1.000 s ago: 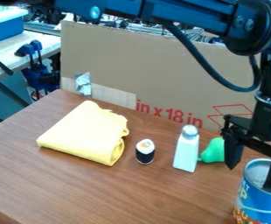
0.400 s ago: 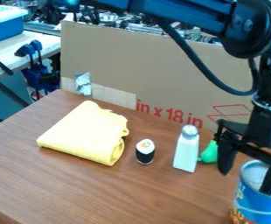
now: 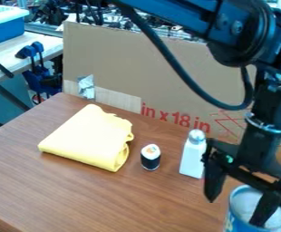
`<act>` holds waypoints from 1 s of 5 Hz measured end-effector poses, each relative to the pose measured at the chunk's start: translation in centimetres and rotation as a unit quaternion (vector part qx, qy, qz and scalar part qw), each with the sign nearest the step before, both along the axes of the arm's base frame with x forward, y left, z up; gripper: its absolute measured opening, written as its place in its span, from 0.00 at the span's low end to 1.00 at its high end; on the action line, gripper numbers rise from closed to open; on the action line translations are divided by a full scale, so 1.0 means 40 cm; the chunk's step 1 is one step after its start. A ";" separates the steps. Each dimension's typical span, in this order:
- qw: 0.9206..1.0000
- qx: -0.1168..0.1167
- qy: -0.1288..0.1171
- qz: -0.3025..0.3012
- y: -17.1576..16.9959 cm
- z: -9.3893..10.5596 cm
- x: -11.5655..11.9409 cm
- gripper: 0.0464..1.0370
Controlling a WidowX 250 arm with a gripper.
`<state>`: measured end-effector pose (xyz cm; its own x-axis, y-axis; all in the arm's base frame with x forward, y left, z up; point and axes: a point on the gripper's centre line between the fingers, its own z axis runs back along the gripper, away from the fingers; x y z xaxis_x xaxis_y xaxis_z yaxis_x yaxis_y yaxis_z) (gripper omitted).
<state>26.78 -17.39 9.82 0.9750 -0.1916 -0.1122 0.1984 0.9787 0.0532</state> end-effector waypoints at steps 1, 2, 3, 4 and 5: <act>0.999 -0.022 0.030 0.023 0.012 -0.005 -0.032 0.97; 0.997 -0.054 0.049 0.039 0.020 -0.011 -0.054 0.97; 0.995 -0.062 0.065 0.045 0.020 -0.013 -0.081 0.97; 0.996 -0.047 0.078 0.022 0.008 -0.006 -0.146 0.97; 0.996 -0.029 0.081 -0.001 -0.007 0.004 -0.186 0.97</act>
